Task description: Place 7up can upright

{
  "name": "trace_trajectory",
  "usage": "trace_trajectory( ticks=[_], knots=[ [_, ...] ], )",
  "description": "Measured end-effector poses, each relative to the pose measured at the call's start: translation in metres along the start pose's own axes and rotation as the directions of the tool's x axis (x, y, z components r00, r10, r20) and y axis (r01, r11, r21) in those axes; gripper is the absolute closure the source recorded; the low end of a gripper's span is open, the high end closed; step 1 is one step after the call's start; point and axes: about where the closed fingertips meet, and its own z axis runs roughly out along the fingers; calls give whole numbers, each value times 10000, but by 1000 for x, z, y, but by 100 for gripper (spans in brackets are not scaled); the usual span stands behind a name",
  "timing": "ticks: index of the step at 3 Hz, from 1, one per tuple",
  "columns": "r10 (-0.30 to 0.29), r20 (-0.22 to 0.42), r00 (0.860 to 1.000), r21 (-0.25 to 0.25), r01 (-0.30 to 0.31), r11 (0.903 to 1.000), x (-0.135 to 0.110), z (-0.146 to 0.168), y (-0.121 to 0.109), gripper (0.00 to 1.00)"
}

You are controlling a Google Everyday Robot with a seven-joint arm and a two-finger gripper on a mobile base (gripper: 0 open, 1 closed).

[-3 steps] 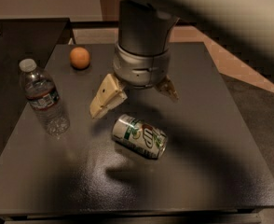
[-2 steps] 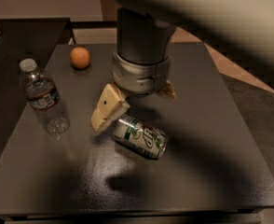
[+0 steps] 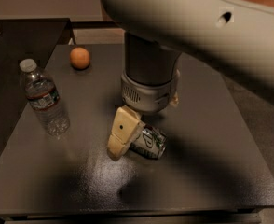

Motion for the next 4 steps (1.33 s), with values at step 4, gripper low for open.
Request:
trace_trajectory(
  ticks=[4],
  knots=[
    [-1608,720,9844,122,1603,9870,-3,47,9,0]
  ],
)
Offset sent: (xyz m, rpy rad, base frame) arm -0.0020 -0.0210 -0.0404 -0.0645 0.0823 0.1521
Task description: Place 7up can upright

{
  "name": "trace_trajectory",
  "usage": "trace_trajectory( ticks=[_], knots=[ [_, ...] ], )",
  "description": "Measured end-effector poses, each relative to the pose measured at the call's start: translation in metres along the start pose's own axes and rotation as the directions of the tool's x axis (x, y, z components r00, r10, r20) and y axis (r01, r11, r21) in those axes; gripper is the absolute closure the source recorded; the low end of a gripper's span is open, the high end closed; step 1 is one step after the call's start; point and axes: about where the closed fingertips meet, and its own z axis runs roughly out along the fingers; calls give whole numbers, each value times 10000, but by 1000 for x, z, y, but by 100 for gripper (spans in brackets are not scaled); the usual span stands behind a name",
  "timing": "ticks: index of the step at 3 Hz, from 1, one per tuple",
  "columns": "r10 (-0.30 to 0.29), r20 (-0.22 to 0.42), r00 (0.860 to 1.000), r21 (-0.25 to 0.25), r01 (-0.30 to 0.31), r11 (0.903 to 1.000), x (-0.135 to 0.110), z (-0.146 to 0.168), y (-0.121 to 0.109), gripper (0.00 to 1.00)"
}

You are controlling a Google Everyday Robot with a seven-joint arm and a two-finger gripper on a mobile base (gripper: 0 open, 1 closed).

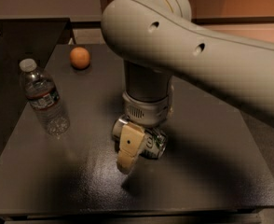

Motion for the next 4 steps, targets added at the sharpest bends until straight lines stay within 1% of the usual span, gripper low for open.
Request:
trace_trajectory(
  ticks=[1,2,3,4],
  knots=[
    [-100,-5,9999,-6,100,9999,3,6,1,13],
    [-151,-14,9999,-9,151,9999,5,9,1,36],
    [-268,-126,9996,-6,268,9996,6,4,-6,60],
    [603,-1015,9930,268,-578,9980,16,-21,-14,100]
  ],
)
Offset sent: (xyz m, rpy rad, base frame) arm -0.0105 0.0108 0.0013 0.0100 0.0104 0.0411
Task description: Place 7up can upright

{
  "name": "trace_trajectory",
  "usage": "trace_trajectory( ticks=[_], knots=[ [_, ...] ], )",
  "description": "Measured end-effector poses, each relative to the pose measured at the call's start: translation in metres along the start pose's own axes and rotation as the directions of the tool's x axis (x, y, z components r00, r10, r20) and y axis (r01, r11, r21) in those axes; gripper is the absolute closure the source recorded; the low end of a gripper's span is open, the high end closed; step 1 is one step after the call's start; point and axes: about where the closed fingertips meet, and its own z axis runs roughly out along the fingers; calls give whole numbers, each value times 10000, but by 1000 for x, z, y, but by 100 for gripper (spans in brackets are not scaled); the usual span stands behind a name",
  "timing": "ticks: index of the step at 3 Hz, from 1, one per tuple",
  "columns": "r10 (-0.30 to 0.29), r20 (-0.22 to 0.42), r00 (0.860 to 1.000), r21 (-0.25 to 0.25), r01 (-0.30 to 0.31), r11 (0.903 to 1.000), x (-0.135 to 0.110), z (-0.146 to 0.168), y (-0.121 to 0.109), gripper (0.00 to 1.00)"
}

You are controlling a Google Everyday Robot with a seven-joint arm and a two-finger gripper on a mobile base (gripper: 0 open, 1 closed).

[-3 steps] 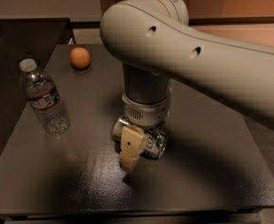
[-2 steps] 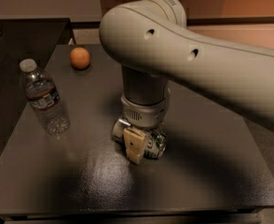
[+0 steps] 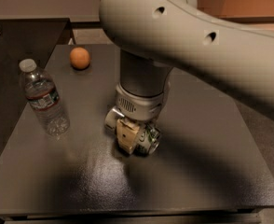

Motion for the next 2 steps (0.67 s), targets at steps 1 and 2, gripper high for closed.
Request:
trace_trajectory(
  ticks=[1,2],
  knots=[
    [977,-544,9937,257,-964,9950,12,-17,-1,100],
    [2756,-900,9571,620,-2708,9606,27,-33,2,100]
  ],
)
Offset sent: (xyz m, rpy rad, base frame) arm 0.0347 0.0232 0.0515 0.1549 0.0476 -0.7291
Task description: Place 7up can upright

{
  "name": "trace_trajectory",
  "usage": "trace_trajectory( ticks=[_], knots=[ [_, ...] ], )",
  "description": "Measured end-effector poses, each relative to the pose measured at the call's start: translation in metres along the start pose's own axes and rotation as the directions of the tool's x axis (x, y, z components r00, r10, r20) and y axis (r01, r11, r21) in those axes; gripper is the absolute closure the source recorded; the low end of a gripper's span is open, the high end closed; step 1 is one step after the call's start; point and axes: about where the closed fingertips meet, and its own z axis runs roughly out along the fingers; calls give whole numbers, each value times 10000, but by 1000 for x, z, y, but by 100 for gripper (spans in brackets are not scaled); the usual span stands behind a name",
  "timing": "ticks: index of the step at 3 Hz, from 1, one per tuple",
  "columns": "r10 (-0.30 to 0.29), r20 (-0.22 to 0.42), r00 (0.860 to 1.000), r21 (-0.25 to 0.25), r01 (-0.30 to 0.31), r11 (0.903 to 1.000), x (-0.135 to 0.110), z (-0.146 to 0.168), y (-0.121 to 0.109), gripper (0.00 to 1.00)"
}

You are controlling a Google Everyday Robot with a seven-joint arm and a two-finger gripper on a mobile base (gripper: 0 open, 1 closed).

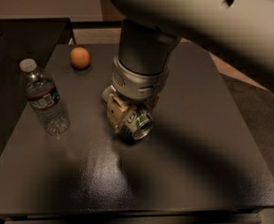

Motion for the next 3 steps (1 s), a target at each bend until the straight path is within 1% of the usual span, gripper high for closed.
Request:
trace_trajectory(
  ticks=[1,2,3],
  knots=[
    [1908,-120,9816,252,-1904,9814,11,-13,1,100],
    [3903,-108,9206,643,-3888,9191,9,-19,5,100],
    [5893,15,8079,1111,-5858,8028,2,-25,10,100]
  ],
)
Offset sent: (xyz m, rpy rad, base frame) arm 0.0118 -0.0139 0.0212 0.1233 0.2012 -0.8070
